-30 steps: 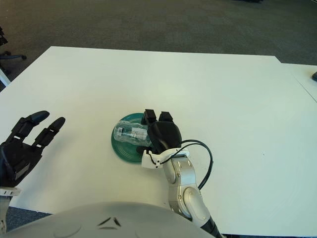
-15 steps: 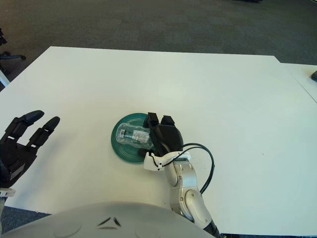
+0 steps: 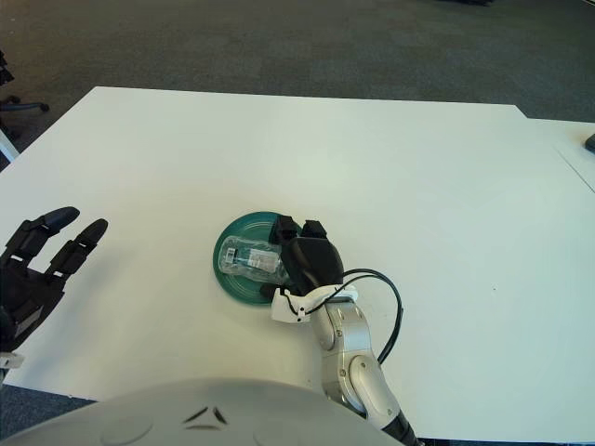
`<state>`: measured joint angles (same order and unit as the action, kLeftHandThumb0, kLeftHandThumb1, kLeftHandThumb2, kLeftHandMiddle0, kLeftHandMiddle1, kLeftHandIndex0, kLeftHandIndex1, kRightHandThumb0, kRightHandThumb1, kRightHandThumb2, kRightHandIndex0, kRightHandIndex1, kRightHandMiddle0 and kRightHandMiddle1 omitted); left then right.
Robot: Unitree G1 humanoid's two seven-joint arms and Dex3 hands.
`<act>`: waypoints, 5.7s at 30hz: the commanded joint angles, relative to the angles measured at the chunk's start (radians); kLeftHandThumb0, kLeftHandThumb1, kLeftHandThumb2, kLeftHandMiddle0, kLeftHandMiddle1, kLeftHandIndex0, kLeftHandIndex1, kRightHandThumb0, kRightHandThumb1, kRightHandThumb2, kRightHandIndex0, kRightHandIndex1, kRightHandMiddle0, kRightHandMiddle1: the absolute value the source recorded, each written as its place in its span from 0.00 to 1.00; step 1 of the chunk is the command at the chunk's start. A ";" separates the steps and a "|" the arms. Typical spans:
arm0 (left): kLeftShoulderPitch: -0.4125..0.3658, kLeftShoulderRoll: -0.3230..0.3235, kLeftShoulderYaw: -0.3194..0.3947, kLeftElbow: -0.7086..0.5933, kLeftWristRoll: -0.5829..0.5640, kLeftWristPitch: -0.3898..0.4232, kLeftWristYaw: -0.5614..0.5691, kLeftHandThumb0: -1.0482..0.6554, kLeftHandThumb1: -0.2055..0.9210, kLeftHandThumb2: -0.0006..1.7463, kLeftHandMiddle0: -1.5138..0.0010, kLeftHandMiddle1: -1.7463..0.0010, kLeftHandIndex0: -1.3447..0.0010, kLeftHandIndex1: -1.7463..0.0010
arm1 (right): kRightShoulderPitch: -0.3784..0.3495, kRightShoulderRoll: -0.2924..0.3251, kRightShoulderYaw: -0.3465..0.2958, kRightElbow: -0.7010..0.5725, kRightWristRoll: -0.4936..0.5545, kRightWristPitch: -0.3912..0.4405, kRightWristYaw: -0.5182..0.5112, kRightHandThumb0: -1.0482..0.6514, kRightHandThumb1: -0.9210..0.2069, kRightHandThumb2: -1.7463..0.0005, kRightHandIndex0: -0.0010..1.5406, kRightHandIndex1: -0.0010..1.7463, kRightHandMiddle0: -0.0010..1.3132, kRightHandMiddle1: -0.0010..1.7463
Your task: Put the bottle into the plate.
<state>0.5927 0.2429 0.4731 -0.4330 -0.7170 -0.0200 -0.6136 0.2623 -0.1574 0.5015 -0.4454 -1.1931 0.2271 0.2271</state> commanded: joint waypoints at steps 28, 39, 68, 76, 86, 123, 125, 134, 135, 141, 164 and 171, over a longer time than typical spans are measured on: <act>-0.038 0.025 -0.023 0.009 0.029 0.017 0.000 0.18 1.00 0.46 0.78 0.90 1.00 0.48 | -0.044 -0.135 -0.028 0.042 0.023 -0.147 -0.087 0.00 0.00 0.45 0.01 0.01 0.00 0.00; -0.057 0.047 -0.042 0.024 0.036 0.020 -0.023 0.17 1.00 0.44 0.79 0.91 1.00 0.49 | -0.045 -0.120 -0.058 -0.016 0.031 -0.137 -0.070 0.00 0.00 0.43 0.02 0.01 0.00 0.00; -0.116 0.028 -0.103 0.090 0.082 0.004 -0.015 0.17 1.00 0.45 0.76 0.91 1.00 0.44 | -0.098 0.063 -0.348 -0.294 0.369 0.104 0.041 0.00 0.00 0.53 0.19 0.03 0.00 0.45; -0.126 0.026 -0.105 0.103 0.087 0.001 -0.017 0.17 1.00 0.45 0.76 0.91 1.00 0.44 | -0.045 0.183 -0.425 -0.279 0.575 0.150 -0.012 0.04 0.00 0.55 0.23 0.05 0.00 0.50; -0.142 0.028 -0.104 0.140 0.091 -0.010 -0.029 0.17 1.00 0.45 0.76 0.91 1.00 0.44 | 0.015 0.364 -0.625 -0.098 1.039 -0.076 -0.167 0.18 0.00 0.60 0.28 0.07 0.00 0.57; -0.210 0.039 -0.093 0.270 0.102 -0.052 -0.075 0.17 1.00 0.45 0.76 0.91 1.00 0.44 | 0.098 0.283 -0.554 0.280 1.192 -0.479 -0.305 0.18 0.00 0.59 0.32 0.11 0.00 0.59; -0.208 0.039 -0.091 0.274 0.101 -0.055 -0.078 0.17 1.00 0.45 0.76 0.91 1.00 0.44 | 0.094 0.281 -0.552 0.302 1.190 -0.499 -0.305 0.17 0.00 0.59 0.32 0.12 0.00 0.59; -0.202 0.039 -0.087 0.274 0.097 -0.059 -0.087 0.17 1.00 0.45 0.76 0.91 1.00 0.44 | 0.082 0.274 -0.543 0.353 1.176 -0.545 -0.312 0.15 0.00 0.61 0.32 0.13 0.01 0.61; -0.200 0.039 -0.086 0.273 0.097 -0.059 -0.088 0.17 1.00 0.45 0.76 0.91 1.00 0.44 | 0.082 0.273 -0.543 0.355 1.175 -0.548 -0.313 0.15 0.00 0.62 0.32 0.13 0.02 0.61; -0.200 0.038 -0.084 0.273 0.097 -0.059 -0.089 0.17 1.00 0.45 0.76 0.91 1.00 0.44 | 0.077 0.266 -0.543 0.371 1.172 -0.557 -0.317 0.16 0.00 0.62 0.32 0.14 0.03 0.62; -0.220 -0.382 -0.717 0.211 0.672 0.044 0.558 0.21 1.00 0.45 0.77 0.90 1.00 0.47 | 0.047 0.251 -0.549 0.432 1.162 -0.549 -0.328 0.19 0.00 0.59 0.25 0.20 0.02 0.62; -0.267 -0.361 -0.765 0.245 0.723 0.059 0.583 0.18 1.00 0.45 0.79 0.93 1.00 0.51 | 0.040 0.243 -0.546 0.429 1.166 -0.527 -0.321 0.18 0.00 0.59 0.23 0.19 0.00 0.61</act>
<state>0.3540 -0.0987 -0.2598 -0.2276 -0.0258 0.0153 -0.0478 0.3056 0.0904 -0.0475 -0.0265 -0.0282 -0.3222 -0.0964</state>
